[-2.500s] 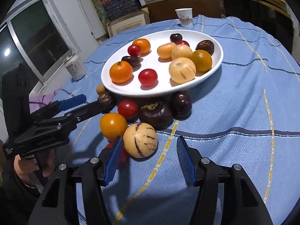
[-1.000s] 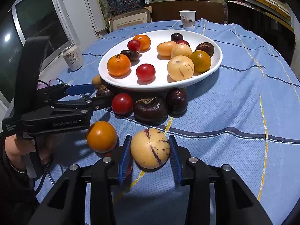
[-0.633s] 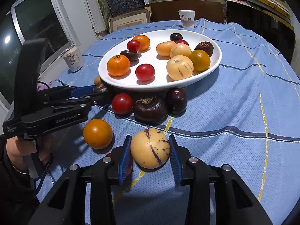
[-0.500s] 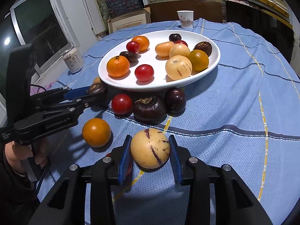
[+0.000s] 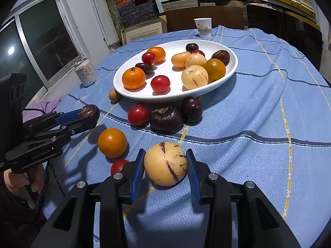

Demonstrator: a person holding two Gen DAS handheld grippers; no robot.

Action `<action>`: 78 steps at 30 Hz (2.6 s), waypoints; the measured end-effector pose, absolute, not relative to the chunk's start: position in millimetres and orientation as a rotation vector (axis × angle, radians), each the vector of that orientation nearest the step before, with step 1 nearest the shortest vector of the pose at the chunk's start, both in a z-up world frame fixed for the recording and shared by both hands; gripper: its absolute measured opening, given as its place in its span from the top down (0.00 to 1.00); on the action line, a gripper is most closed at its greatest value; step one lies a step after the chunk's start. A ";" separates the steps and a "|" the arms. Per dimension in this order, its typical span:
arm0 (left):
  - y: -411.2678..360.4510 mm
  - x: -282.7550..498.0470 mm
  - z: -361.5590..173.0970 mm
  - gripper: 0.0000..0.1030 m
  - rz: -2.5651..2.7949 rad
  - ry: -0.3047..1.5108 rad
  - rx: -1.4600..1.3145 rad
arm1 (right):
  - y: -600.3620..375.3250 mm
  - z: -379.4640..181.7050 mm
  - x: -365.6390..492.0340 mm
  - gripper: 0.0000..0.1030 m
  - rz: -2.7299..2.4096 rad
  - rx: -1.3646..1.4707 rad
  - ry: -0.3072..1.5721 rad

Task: Organize fruits
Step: 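Grasp the dark purple fruit with the left tool while the right tool grasps the pale striped fruit, then carry both fruits onto the white plate and open both tools, then grasp a small brown fruit with the left tool while the right tool grasps a red tomato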

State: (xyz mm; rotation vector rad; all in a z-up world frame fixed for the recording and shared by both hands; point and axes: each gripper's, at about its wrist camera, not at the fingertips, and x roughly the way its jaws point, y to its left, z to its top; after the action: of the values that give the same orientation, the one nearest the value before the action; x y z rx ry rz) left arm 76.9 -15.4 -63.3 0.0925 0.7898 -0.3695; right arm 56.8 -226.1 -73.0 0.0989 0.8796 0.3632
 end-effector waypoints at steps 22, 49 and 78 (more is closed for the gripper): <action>-23.0 102.5 -6.1 0.61 -0.392 0.677 0.093 | -234.8 -5.4 83.0 0.61 0.330 0.030 0.732; -1.3 148.4 -16.8 0.13 -0.311 0.656 0.090 | -238.5 -5.8 123.0 0.38 0.340 0.098 0.717; 17.0 142.2 -76.4 0.11 -0.217 0.837 0.176 | -171.3 -74.4 47.6 0.70 0.486 -0.065 0.899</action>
State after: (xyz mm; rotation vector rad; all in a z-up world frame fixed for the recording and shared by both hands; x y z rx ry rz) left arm 142.2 17.0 -76.4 0.1755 0.8365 -0.2166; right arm 47.6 -171.3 -74.4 -0.0645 0.8993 0.4856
